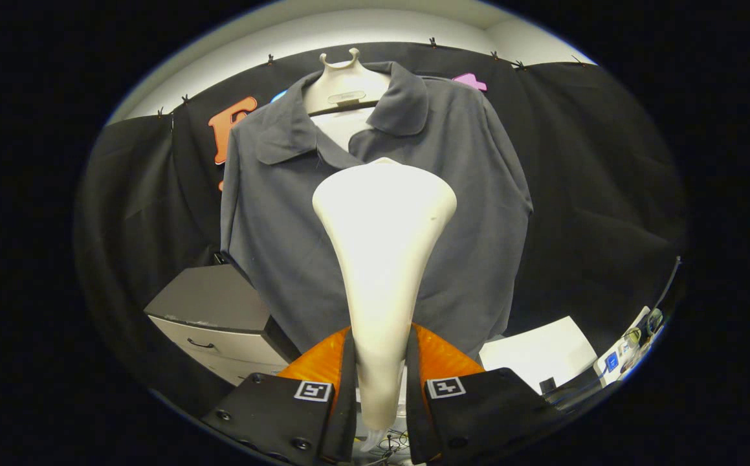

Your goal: Iron the clothes twice with a garment steamer, once on the left side and once on the right side.

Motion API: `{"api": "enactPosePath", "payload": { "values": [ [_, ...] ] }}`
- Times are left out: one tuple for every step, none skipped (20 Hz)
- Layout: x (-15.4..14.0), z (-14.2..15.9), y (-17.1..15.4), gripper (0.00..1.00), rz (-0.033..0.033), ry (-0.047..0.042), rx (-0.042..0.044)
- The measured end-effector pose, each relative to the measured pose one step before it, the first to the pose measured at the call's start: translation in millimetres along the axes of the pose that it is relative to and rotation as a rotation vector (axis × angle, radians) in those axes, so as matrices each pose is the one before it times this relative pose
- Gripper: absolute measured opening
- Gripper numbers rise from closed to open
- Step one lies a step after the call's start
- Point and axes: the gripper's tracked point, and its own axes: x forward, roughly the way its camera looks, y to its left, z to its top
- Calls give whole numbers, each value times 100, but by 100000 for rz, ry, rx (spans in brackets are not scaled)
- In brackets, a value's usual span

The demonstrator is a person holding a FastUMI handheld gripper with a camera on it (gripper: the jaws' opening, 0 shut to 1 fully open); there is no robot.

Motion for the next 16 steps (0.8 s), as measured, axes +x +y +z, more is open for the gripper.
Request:
{"api": "enactPosePath", "payload": {
  "values": [
    [32, 843, -303, 39, 416, -1141, -347],
    [-45, 867, -428, 39, 408, -804, -366],
    [137, 654, -185, 40, 334, -623, -203],
    [157, 647, -257, 40, 356, -522, 53],
    [254, 605, -278, 39, 256, -484, -349],
    [214, 602, -277, 39, 32, -523, -424],
    [238, 567, -233, 40, 8, -823, -248],
    [165, 507, -249, 40, 41, -721, -255],
    [151, 334, -269, 40, 184, -407, -472],
    [187, 334, -214, 39, 220, -345, -94],
    [183, 207, -164, 39, 300, -110, -149],
    [252, 159, -149, 40, 323, -116, 60],
    [345, 125, -191, 40, 102, -94, 156],
    [394, 67, -209, 40, -67, 86, 34],
    [365, 42, -334, 39, -175, 231, 168],
    [451, 67, -303, 39, -213, 168, 15]
  ]
}}
